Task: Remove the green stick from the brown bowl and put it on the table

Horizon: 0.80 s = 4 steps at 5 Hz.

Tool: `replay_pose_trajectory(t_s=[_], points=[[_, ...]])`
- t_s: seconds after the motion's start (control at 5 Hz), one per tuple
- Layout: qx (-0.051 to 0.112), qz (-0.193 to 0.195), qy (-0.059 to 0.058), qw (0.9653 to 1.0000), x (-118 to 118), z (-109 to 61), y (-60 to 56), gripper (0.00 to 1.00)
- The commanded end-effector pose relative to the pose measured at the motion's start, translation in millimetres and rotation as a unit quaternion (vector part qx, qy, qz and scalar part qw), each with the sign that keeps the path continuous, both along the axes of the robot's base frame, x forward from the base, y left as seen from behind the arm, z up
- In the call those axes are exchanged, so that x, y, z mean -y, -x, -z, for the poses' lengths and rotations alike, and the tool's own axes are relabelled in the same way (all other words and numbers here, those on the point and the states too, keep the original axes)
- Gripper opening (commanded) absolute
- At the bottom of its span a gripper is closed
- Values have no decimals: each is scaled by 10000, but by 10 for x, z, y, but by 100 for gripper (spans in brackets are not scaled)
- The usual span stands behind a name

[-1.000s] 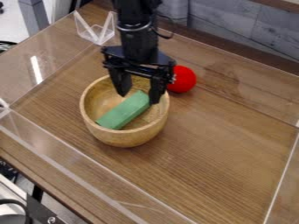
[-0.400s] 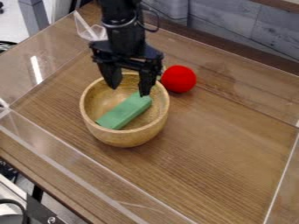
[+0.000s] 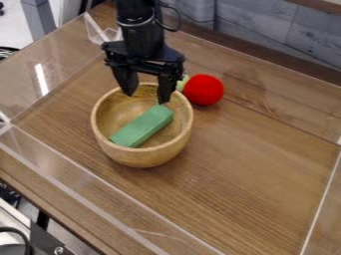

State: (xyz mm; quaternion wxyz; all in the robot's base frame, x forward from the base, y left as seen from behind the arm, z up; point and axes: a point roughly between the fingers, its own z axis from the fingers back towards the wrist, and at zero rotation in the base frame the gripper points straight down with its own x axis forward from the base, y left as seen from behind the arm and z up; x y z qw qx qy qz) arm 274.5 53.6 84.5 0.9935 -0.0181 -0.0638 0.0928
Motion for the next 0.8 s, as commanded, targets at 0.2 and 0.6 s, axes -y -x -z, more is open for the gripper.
replay_pose_trajectory(t_s=[0.2, 0.6], points=[[114, 10, -80, 9999, 48, 11, -39, 100], [32, 241, -146, 9996, 48, 120, 60, 100]])
